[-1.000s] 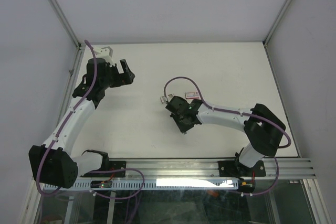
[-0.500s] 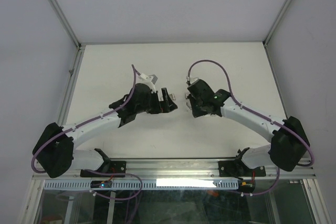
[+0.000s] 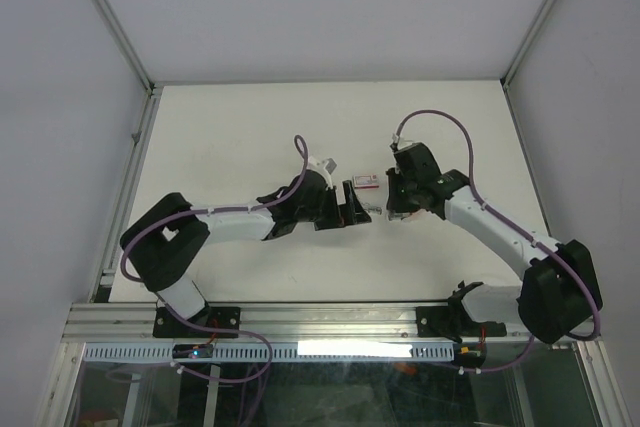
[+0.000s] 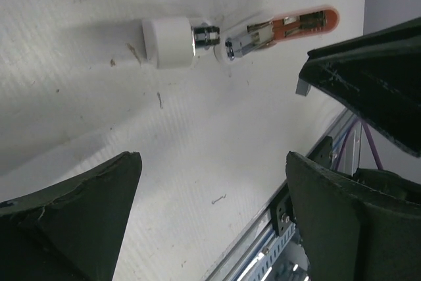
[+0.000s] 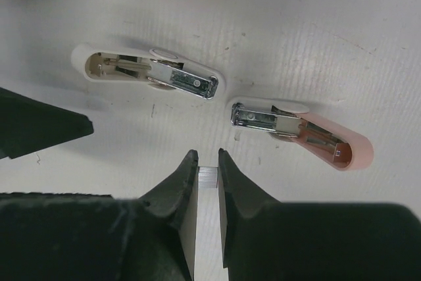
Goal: Load the staples into the stapler
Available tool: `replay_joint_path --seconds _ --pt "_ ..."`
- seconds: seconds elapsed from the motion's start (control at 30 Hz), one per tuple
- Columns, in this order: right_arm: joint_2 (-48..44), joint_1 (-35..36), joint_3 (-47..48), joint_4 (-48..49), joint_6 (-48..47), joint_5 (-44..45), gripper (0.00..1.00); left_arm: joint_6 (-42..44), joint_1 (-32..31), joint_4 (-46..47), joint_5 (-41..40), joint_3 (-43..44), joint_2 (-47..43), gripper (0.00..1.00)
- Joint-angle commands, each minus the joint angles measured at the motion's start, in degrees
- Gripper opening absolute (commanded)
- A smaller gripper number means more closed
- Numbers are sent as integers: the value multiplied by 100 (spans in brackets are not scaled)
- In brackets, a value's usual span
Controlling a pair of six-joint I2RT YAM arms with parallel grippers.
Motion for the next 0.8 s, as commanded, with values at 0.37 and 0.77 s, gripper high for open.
replay_joint_path --seconds 0.37,0.77 --pt "-456 -263 -89 390 -61 -368 17 283 -6 413 297 1343 1295 96" --pt "-508 -335 -105 329 -57 -319 17 558 2 334 30 2012 1762 96"
